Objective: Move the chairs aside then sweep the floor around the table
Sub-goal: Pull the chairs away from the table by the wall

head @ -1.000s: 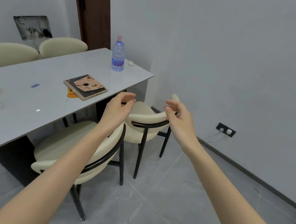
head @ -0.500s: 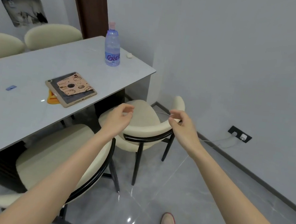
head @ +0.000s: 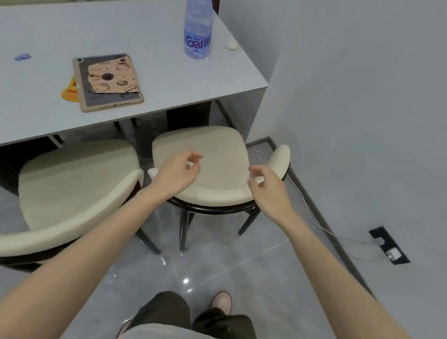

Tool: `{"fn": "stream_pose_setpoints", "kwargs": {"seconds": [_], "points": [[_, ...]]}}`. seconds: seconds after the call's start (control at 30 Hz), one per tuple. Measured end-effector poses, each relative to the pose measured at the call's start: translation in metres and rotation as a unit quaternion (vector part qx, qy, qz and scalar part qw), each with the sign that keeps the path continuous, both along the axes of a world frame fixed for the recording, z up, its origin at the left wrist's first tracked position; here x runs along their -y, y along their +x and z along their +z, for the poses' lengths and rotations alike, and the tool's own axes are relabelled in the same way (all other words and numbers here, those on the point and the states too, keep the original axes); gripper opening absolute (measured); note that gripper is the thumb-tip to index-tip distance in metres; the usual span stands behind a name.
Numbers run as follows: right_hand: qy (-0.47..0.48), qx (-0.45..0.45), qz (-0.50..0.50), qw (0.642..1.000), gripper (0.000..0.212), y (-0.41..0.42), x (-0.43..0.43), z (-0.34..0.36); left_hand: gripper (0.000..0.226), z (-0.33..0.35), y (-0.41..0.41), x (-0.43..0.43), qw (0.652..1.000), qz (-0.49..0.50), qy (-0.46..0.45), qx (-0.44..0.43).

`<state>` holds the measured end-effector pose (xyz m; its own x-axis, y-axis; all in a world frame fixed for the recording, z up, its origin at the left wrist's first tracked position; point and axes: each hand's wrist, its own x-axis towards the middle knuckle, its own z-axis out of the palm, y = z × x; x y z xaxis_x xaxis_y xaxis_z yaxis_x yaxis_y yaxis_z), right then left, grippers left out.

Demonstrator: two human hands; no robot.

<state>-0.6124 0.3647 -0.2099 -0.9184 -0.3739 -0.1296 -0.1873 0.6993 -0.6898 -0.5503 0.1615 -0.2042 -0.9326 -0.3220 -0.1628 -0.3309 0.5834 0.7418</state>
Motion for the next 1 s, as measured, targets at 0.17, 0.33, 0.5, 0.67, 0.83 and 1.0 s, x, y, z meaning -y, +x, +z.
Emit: {"fn": "stream_pose_setpoints", "kwargs": {"seconds": [0.17,0.33,0.5,0.67,0.83,1.0], "points": [[0.102,0.024,0.151,0.983,0.049,-0.043,-0.014,-0.029,0.070,-0.041,-0.017,-0.012,0.979,-0.097,-0.113,0.139],[0.227,0.020,0.321,0.919,0.072,-0.072,-0.013,-0.064,0.113,-0.077,-0.020,-0.024,0.910,-0.220,-0.225,0.270],[0.295,-0.005,0.390,0.872,0.075,-0.098,0.005,-0.104,0.107,-0.116,-0.042,-0.016,0.877,-0.218,-0.315,0.291],[0.349,-0.063,0.423,0.834,0.069,-0.106,0.016,-0.127,0.085,-0.141,-0.058,0.000,0.870,-0.233,-0.326,0.287],[0.375,-0.062,0.443,0.812,0.067,-0.112,0.026,-0.137,0.070,-0.148,-0.061,0.004,0.875,-0.230,-0.322,0.279],[0.383,-0.062,0.465,0.796,0.058,-0.117,0.035,-0.138,0.065,-0.150,-0.065,0.007,0.879,-0.226,-0.308,0.286]]}}
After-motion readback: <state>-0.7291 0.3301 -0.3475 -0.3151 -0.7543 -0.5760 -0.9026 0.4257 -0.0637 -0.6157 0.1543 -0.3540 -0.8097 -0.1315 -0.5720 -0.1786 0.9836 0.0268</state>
